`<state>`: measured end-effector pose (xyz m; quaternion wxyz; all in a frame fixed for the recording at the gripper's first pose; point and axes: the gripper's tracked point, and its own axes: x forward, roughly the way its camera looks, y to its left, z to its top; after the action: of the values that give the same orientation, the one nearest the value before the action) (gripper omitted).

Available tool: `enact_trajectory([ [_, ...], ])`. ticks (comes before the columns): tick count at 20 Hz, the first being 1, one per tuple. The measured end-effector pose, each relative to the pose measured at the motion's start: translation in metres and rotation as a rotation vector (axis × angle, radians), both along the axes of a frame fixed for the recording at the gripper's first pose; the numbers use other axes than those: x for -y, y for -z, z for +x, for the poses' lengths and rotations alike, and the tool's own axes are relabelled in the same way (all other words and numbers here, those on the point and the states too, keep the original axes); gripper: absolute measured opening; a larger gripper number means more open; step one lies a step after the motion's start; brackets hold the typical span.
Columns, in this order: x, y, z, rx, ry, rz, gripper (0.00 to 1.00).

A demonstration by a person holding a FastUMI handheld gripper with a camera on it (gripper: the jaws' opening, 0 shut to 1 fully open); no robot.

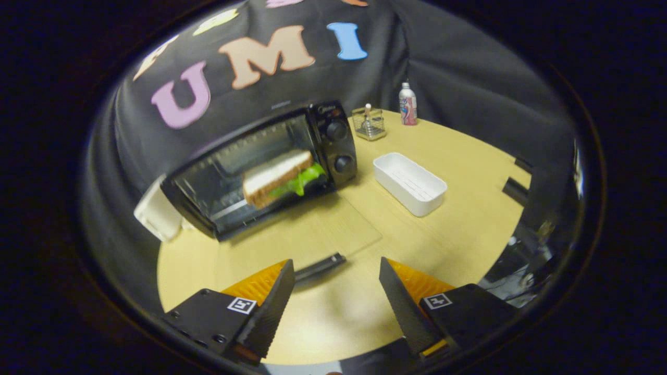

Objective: Open the toaster oven, put the food inside, and close the toaster oven door.

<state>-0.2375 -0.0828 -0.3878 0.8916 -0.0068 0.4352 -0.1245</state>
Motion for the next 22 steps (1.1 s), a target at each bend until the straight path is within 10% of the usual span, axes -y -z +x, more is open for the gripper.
enact_trajectory([
  [8,-0.034,0.071,-0.033,-0.207,-0.18,-0.021,1.0],
  [22,-0.059,0.022,0.016,0.011,-0.287,0.014,0.99],
])
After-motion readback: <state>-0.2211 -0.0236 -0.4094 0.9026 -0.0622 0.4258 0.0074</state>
